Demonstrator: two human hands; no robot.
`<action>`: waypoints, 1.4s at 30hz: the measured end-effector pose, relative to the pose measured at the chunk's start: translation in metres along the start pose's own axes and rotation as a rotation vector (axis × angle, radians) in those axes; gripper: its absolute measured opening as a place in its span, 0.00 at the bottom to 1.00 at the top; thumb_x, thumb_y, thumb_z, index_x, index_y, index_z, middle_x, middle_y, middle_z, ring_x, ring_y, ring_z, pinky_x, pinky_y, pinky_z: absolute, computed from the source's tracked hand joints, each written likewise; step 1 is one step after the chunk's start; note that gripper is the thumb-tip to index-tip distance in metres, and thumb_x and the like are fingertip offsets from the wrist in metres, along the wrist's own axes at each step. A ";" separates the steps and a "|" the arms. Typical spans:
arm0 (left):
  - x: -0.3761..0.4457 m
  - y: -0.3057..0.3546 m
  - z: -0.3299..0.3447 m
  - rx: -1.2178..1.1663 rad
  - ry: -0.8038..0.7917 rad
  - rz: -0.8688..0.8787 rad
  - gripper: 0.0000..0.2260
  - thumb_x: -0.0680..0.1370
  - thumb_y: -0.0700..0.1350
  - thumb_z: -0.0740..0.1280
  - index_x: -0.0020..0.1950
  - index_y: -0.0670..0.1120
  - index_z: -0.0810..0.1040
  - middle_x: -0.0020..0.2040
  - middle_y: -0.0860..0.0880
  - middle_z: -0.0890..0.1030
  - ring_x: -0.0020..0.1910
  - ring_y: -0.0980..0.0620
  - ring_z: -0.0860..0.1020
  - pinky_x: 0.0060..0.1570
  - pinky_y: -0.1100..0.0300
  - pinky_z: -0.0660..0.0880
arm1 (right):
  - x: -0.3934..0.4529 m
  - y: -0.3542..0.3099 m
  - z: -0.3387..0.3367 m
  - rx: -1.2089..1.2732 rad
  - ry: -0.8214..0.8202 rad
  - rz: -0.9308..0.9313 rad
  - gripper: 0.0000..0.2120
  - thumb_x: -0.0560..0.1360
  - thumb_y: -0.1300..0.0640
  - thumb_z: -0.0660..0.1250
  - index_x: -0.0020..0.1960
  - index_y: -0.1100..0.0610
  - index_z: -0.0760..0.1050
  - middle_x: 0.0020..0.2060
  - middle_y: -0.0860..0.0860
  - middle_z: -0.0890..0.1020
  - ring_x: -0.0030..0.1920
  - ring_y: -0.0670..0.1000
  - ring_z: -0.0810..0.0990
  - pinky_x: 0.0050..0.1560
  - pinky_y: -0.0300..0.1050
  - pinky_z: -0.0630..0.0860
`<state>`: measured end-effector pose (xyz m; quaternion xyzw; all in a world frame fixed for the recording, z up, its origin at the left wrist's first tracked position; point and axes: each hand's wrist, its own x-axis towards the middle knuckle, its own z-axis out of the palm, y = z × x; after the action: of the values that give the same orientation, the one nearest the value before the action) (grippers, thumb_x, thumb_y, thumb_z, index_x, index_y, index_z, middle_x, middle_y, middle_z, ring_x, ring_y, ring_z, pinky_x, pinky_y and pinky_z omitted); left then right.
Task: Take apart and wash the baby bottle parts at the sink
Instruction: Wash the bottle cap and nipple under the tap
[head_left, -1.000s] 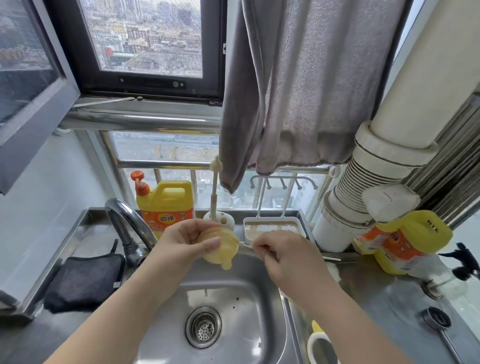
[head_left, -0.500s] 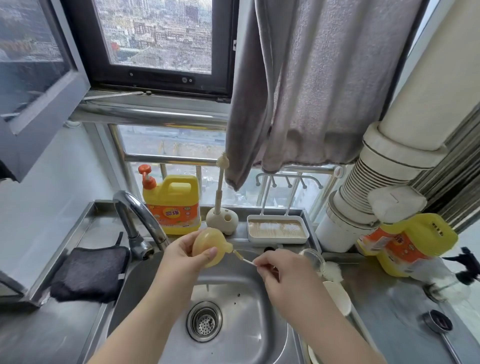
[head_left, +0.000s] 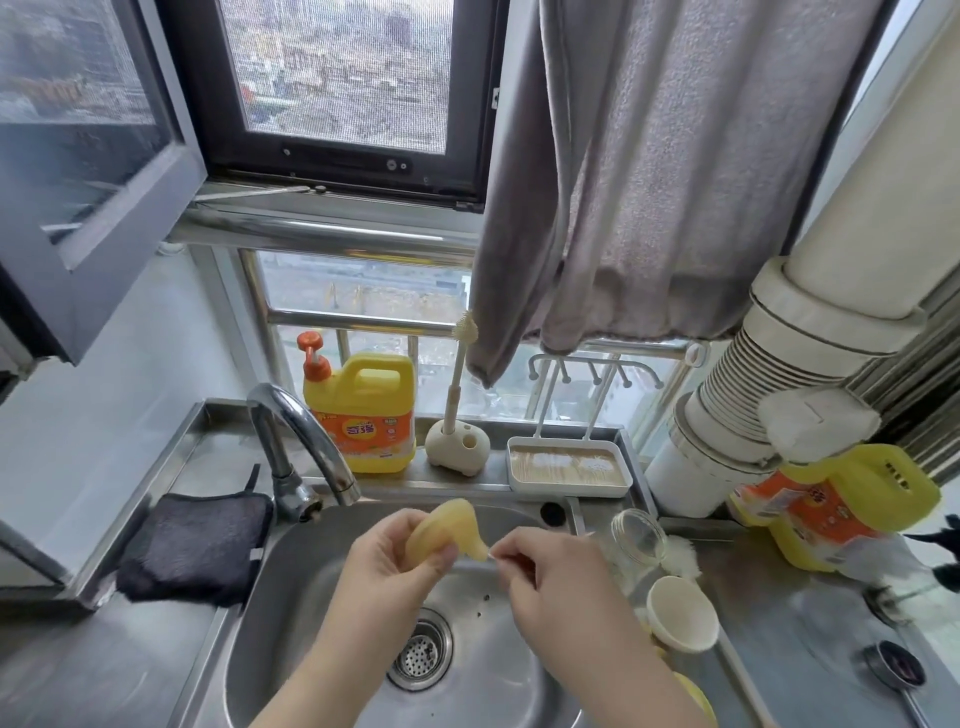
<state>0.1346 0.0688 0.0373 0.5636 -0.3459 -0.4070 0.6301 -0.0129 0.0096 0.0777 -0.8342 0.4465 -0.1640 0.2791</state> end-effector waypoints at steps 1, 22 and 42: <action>-0.001 -0.001 0.001 0.004 0.008 0.006 0.06 0.64 0.47 0.73 0.38 0.48 0.80 0.32 0.51 0.77 0.32 0.57 0.72 0.33 0.69 0.66 | 0.000 -0.001 0.002 0.009 0.006 0.021 0.07 0.76 0.56 0.64 0.48 0.50 0.80 0.34 0.43 0.78 0.35 0.42 0.74 0.39 0.32 0.69; 0.018 0.002 -0.004 0.199 0.046 0.089 0.09 0.71 0.38 0.71 0.38 0.52 0.77 0.33 0.51 0.77 0.33 0.56 0.72 0.37 0.58 0.65 | -0.003 0.001 0.004 0.218 0.009 0.120 0.06 0.73 0.59 0.68 0.38 0.52 0.80 0.27 0.41 0.79 0.34 0.40 0.76 0.35 0.31 0.69; 0.021 0.015 -0.003 0.265 -0.019 0.101 0.03 0.66 0.44 0.70 0.39 0.50 0.78 0.35 0.44 0.77 0.35 0.54 0.72 0.38 0.60 0.66 | 0.000 0.014 -0.006 0.419 -0.110 0.172 0.07 0.76 0.57 0.65 0.40 0.53 0.78 0.31 0.45 0.83 0.27 0.45 0.69 0.31 0.38 0.67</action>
<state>0.1476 0.0516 0.0511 0.6200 -0.4305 -0.3309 0.5664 -0.0251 0.0020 0.0740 -0.7244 0.4563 -0.1829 0.4833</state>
